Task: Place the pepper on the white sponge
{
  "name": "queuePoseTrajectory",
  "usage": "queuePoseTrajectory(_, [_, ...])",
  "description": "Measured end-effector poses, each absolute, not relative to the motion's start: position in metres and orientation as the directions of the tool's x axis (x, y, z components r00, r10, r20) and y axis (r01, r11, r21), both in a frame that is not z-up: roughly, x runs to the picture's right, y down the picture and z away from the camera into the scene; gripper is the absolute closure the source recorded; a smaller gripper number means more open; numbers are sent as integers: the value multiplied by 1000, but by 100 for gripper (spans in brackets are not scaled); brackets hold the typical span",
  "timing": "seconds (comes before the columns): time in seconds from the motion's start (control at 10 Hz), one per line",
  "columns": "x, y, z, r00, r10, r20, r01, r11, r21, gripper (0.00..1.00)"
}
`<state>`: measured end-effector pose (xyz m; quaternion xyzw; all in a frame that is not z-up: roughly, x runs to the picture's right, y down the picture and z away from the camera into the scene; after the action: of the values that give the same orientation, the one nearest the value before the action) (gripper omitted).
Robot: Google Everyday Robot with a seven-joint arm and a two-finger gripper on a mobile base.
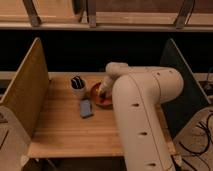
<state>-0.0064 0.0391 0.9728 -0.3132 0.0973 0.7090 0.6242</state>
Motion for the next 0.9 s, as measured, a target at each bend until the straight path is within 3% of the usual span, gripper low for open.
queuePoseTrajectory(0.4, [0,10,955,-41,861,-507,-933,-215,-289,100])
queuePoseTrajectory(0.7, [2,-24,908,-17,915,-403,-918,-174,-357,100])
queuePoseTrajectory(0.9, [-10,-15,880,40,926,-376,-905,-126,-406,100])
